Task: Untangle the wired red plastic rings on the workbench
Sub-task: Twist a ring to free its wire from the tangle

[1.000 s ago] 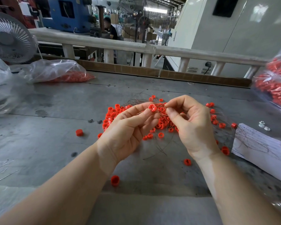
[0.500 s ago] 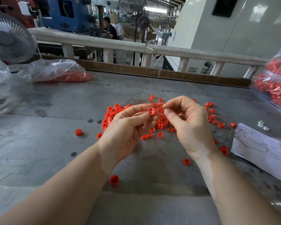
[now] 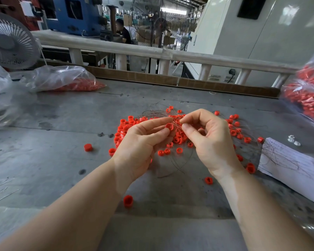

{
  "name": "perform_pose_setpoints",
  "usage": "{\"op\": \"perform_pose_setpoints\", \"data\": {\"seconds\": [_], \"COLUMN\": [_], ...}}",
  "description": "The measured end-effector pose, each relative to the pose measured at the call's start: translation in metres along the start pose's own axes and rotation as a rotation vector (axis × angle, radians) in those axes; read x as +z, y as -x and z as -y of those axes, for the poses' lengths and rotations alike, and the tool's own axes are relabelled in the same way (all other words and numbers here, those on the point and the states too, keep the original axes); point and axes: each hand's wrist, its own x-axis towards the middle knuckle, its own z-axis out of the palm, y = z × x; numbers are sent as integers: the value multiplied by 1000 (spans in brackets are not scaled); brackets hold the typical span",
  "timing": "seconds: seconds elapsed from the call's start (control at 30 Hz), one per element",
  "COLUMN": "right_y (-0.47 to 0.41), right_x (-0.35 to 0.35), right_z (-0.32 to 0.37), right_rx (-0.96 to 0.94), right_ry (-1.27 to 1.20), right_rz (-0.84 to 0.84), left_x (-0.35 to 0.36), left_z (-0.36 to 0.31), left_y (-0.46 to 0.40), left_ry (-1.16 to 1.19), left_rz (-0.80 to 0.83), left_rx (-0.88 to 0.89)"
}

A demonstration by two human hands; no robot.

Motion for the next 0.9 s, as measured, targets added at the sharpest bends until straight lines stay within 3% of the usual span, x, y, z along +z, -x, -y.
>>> {"op": "perform_pose_setpoints", "data": {"seconds": [0.9], "right_y": [1], "right_x": [1], "right_z": [3], "right_rx": [-7], "right_ry": [32], "right_rz": [47], "left_x": [2], "left_z": [-3], "left_y": [2], "left_ry": [87], "left_rz": [22], "left_rx": [-1]}}
